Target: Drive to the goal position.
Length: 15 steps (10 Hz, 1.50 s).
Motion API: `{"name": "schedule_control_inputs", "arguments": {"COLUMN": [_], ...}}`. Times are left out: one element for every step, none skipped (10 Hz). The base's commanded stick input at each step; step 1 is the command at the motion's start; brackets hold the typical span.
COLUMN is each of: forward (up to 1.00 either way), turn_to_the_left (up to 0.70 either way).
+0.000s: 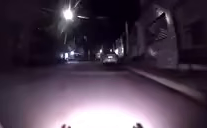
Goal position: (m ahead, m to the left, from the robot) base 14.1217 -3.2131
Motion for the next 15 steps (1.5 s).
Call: {"name": "schedule_control_inputs", "arguments": {"forward": [0.60, 0.60, 0.60, 0.60, 0.60, 0.60, 0.60, 0.60, 0.60, 0.60, 0.60, 0.60, 0.60, 0.60, 0.60], "turn_to_the_left": [0.00, 0.00, 0.00, 0.00, 0.00, 0.00, 0.00, 0.00, 0.00, 0.14, 0.15, 0.04, 0.00, 0.00, 0.00]}}
